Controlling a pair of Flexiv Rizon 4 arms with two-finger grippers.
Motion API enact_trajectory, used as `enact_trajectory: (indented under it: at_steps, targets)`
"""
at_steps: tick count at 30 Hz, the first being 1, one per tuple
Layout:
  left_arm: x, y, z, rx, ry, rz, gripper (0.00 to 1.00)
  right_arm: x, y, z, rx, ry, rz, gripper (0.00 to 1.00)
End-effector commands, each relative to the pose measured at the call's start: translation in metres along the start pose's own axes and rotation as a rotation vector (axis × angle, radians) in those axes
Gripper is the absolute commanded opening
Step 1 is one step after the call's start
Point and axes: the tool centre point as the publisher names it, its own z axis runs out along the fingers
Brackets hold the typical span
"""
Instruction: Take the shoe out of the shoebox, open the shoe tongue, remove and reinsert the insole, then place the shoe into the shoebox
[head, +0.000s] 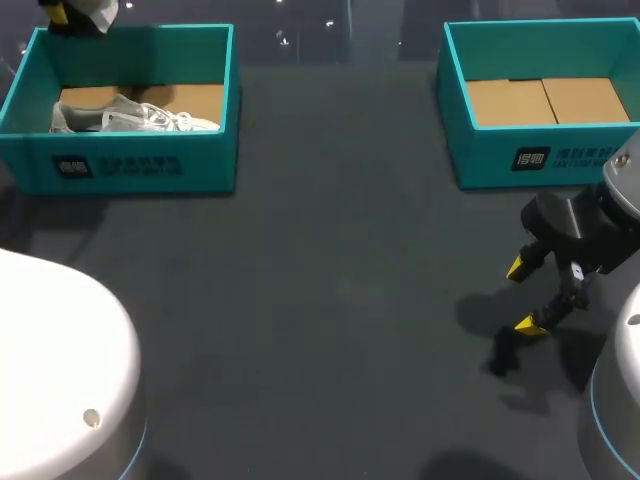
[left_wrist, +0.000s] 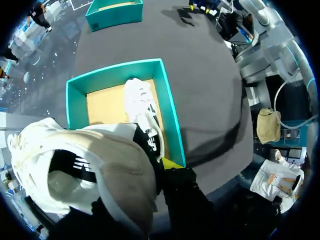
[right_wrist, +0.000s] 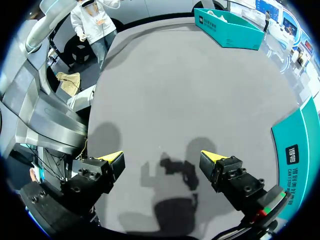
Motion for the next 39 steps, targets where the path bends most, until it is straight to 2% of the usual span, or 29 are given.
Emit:
enact_trajectory:
  at_steps: [1, 4, 6, 19, 23, 28, 31, 39]
  targets:
    - [-0.019, 0.007, 0.001, 0.0, 0.093, 0.136, 0.0, 0.001, 0.0, 0.001, 0.002, -0.003, 0.001, 1.0]
    - [-0.022, 0.016, 0.004, -0.027, 0.062, 0.364, 0.0, 0.001, 0.0, 0.001, 0.002, -0.003, 0.001, 1.0]
    - [-0.022, 0.028, 0.009, -0.098, 0.073, 0.555, 0.0, 0.001, 0.0, 0.001, 0.002, -0.003, 0.001, 1.0]
    - [-0.022, 0.028, 0.009, -0.098, 0.073, 0.555, 0.0, 0.001, 0.0, 0.001, 0.002, -0.003, 0.001, 1.0]
    - [-0.035, 0.047, 0.006, -0.064, 0.145, 0.781, 0.0, 0.001, 0.0, 0.001, 0.002, -0.003, 0.001, 1.0]
    - [-0.054, 0.071, 0.009, -0.082, 0.139, 1.043, 0.0, 0.001, 0.0, 0.001, 0.002, -0.003, 0.001, 1.0]
    - [-0.065, 0.091, 0.009, -0.058, 0.177, 1.348, 0.0, 0.001, 0.0, 0.001, 0.002, -0.003, 0.001, 1.0]
    - [-0.065, 0.091, 0.009, -0.058, 0.177, 1.348, 0.0, 0.001, 0.0, 0.001, 0.002, -0.003, 0.001, 1.0]
